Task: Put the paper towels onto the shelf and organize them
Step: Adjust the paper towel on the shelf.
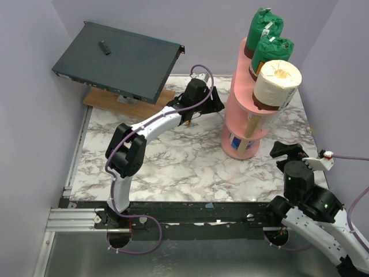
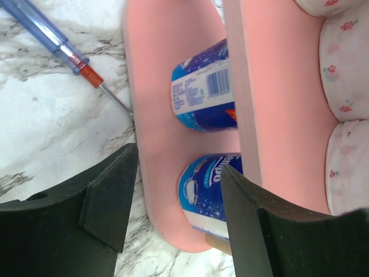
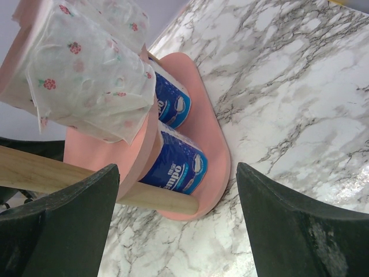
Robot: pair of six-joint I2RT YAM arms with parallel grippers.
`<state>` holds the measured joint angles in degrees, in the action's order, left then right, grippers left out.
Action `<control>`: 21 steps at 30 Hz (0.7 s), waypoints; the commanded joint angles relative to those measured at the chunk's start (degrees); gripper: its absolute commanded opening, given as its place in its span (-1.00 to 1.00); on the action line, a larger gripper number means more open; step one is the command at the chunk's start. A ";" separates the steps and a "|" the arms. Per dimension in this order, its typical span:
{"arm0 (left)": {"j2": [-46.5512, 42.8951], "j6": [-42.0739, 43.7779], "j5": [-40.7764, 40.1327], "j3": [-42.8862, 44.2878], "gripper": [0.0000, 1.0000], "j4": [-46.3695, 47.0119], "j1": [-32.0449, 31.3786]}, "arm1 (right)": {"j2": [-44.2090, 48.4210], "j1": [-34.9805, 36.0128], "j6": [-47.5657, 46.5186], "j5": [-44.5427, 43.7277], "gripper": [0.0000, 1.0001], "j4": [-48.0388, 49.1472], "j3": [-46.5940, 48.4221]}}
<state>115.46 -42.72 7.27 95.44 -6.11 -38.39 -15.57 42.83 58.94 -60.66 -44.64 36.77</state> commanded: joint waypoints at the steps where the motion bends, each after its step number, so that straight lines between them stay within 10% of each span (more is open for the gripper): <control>1: -4.98 -1.03 -0.13 -3.78 0.23 2.44 0.55 | 1.02 0.50 2.04 -2.87 0.71 -1.09 -0.35; 21: -15.15 -3.84 -3.22 -14.33 0.22 0.10 0.52 | -10.80 0.42 21.68 -10.27 0.59 -18.04 5.72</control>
<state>102.41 -45.39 5.78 80.75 -4.95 -37.82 -27.75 42.87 75.16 -65.41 -58.50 40.47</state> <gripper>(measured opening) 0.612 0.801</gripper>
